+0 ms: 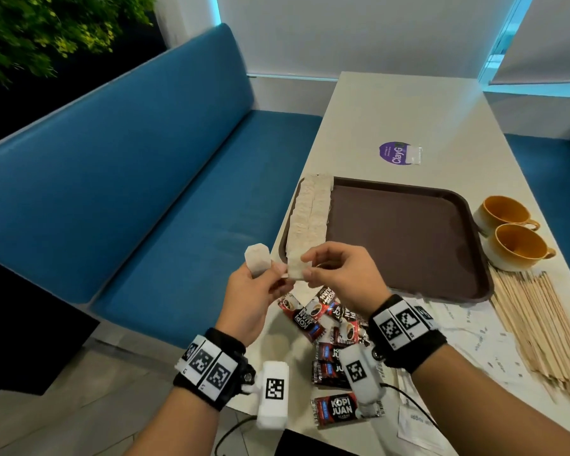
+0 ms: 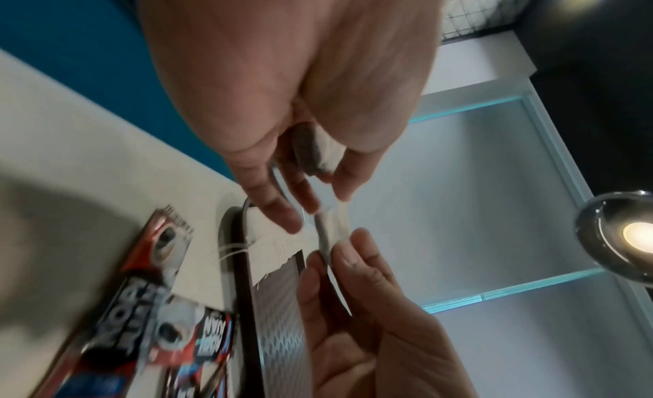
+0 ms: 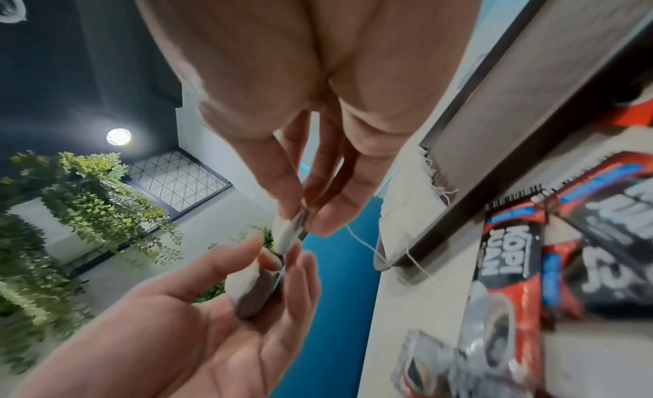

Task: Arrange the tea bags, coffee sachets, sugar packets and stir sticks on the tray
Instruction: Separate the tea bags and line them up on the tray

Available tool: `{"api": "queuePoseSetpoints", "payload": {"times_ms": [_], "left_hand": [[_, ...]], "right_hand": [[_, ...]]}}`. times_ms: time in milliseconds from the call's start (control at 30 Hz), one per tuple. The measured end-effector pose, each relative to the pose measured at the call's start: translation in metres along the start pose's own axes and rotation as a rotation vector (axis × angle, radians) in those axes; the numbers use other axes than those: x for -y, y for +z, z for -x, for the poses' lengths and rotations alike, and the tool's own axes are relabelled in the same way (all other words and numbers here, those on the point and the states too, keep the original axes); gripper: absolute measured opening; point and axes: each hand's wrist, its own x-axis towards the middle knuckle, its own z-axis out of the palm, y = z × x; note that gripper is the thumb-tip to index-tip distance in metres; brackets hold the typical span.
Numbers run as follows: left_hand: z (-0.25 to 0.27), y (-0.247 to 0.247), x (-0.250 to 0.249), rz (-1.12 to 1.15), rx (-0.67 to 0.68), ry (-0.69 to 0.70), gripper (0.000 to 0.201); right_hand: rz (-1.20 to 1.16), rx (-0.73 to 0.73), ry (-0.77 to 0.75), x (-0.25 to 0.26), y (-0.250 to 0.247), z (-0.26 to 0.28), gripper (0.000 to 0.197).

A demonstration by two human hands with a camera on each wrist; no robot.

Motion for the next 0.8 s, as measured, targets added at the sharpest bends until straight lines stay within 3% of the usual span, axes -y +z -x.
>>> {"api": "queuePoseSetpoints", "payload": {"times_ms": [133, 233, 467, 567, 800], "left_hand": [[-0.025, -0.003, -0.007, -0.081, -0.099, -0.057, 0.016], [-0.038, -0.002, -0.011, -0.316, -0.07, -0.022, 0.027], [-0.083, 0.006, -0.012, -0.773, 0.113, 0.057, 0.033], [-0.097, 0.013, -0.008, -0.897, 0.12, 0.128, 0.012], [-0.108, 0.02, -0.004, -1.189, 0.087, 0.173, 0.026]], "right_hand": [[0.074, -0.138, 0.046, -0.006, -0.015, -0.024, 0.021], [0.172, -0.206, 0.079, -0.012, -0.025, -0.038, 0.018], [0.353, -0.127, 0.124, -0.032, -0.029, -0.055, 0.019], [0.4, -0.077, 0.149, -0.035, -0.026, -0.057, 0.018], [0.538, -0.092, 0.179, -0.038, -0.021, -0.061, 0.019]]}}
